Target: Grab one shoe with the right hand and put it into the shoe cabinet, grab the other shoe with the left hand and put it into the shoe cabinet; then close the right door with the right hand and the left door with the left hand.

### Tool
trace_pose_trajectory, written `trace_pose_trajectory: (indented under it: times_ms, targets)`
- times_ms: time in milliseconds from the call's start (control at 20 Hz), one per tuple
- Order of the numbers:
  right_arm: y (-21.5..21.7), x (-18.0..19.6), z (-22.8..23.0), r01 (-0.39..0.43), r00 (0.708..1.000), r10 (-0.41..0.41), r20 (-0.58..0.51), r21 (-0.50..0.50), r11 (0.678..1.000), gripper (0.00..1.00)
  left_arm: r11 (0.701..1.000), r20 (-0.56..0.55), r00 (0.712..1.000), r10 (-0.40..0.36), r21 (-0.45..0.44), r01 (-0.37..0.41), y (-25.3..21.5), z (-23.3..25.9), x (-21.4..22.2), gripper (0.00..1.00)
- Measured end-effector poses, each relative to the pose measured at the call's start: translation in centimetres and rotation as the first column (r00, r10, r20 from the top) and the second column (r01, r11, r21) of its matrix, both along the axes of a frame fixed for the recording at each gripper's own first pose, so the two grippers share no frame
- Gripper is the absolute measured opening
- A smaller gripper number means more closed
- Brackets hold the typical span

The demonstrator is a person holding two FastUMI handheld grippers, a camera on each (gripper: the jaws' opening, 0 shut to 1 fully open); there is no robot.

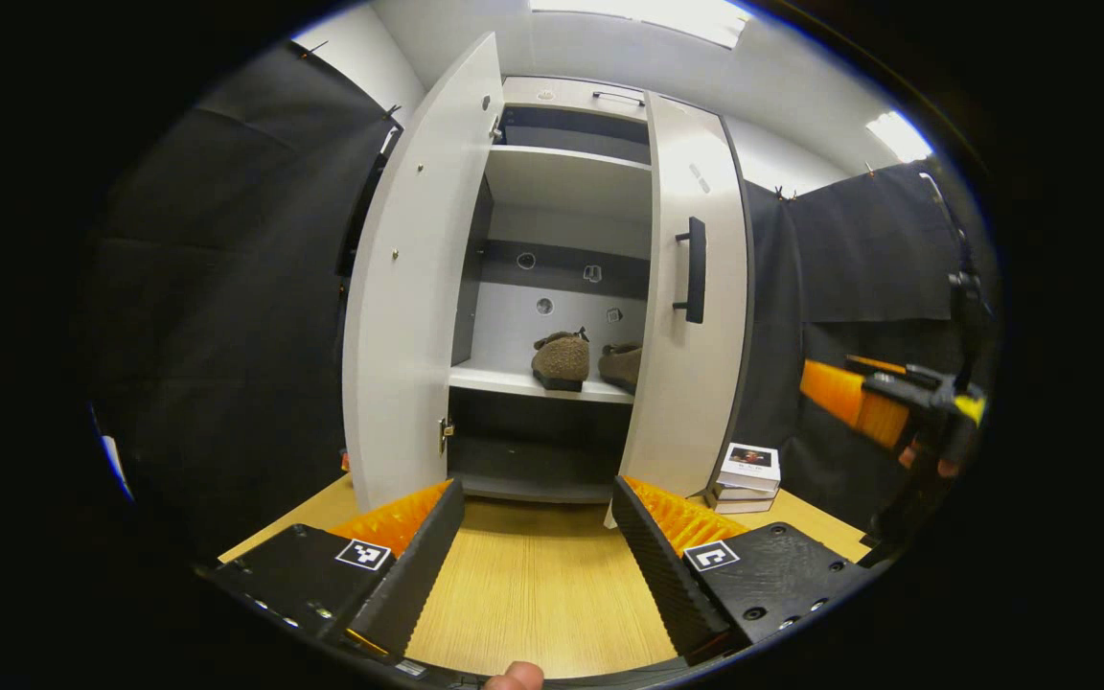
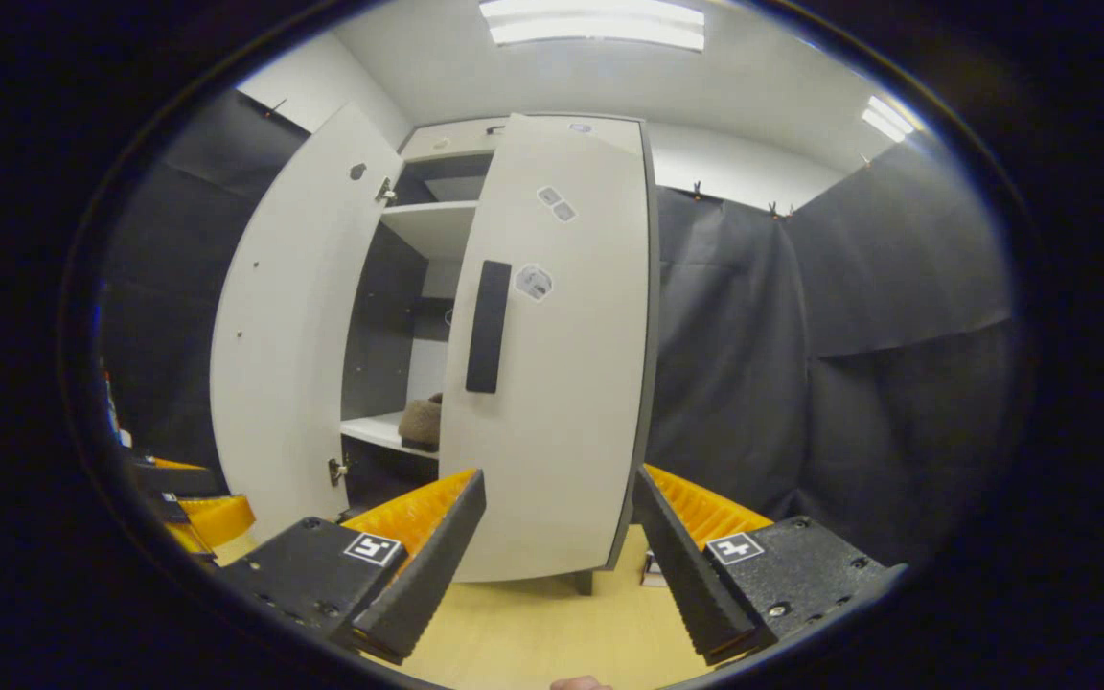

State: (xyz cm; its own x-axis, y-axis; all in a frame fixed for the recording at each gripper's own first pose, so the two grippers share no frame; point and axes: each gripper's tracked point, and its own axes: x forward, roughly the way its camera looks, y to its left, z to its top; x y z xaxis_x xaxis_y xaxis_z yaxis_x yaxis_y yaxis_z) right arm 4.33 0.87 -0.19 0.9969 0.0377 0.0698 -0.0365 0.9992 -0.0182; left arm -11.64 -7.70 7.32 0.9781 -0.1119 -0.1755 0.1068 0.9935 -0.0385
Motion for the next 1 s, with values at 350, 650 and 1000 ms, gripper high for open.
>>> trace_pose_trajectory:
  times_ms: [350,650,1000]
  targets:
    - [-1.6,-2.0,-9.0,0.089,0.984,-0.087,-0.156,0.006,0.996,1.0,0.999,-0.033,0.999,-0.017,-0.038,0.016,-1.3,-1.2,0.1,0.95]
    - [-1.6,-2.5,-9.2,0.082,0.982,-0.072,-0.172,0.051,0.995,1.0,0.993,0.136,0.989,0.051,-0.111,-0.036,1.3,5.8,0.7,0.95]
    - [-1.2,-2.5,-9.0,0.064,0.985,-0.056,-0.165,0.043,0.997,1.0,0.948,0.304,0.9,0.313,-0.152,-0.278,16.5,14.4,3.4,0.94]
